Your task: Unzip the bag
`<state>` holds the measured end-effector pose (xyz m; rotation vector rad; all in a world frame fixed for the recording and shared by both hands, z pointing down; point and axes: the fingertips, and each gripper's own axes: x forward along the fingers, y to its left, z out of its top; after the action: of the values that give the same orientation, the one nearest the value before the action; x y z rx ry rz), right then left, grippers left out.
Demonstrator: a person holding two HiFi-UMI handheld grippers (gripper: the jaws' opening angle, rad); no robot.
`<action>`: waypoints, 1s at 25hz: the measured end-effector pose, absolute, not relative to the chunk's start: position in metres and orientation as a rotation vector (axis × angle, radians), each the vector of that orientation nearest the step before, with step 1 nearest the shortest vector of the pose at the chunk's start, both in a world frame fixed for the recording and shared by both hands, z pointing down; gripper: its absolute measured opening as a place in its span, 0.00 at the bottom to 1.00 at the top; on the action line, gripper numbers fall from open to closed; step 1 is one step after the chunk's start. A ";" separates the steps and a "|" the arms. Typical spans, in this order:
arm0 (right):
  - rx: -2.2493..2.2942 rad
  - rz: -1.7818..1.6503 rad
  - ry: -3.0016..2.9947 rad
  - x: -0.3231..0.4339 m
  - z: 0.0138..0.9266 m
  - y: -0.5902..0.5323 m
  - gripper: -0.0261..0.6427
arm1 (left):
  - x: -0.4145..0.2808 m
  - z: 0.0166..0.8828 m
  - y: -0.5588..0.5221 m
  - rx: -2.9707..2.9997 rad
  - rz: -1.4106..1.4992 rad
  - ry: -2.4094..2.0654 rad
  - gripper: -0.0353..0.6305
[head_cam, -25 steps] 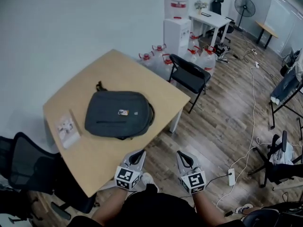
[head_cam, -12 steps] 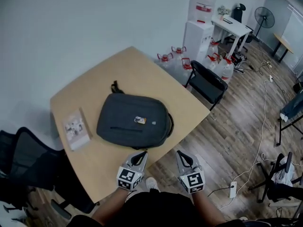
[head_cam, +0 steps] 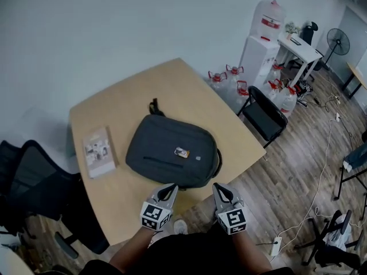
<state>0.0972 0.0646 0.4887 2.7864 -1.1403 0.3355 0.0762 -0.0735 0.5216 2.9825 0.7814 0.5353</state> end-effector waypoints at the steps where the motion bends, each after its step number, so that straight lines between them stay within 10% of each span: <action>1: 2.777 0.338 -1.160 0.103 0.491 0.063 0.04 | 0.079 0.523 -0.076 2.985 0.540 0.758 0.08; 25: 2.210 0.385 -1.858 0.187 0.530 0.046 0.04 | 0.122 0.547 -0.065 2.983 0.612 0.010 0.08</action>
<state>0.1871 0.0460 0.5297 2.2097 -1.8577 0.3847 0.1220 -0.0646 0.5471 2.9826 0.0097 0.6119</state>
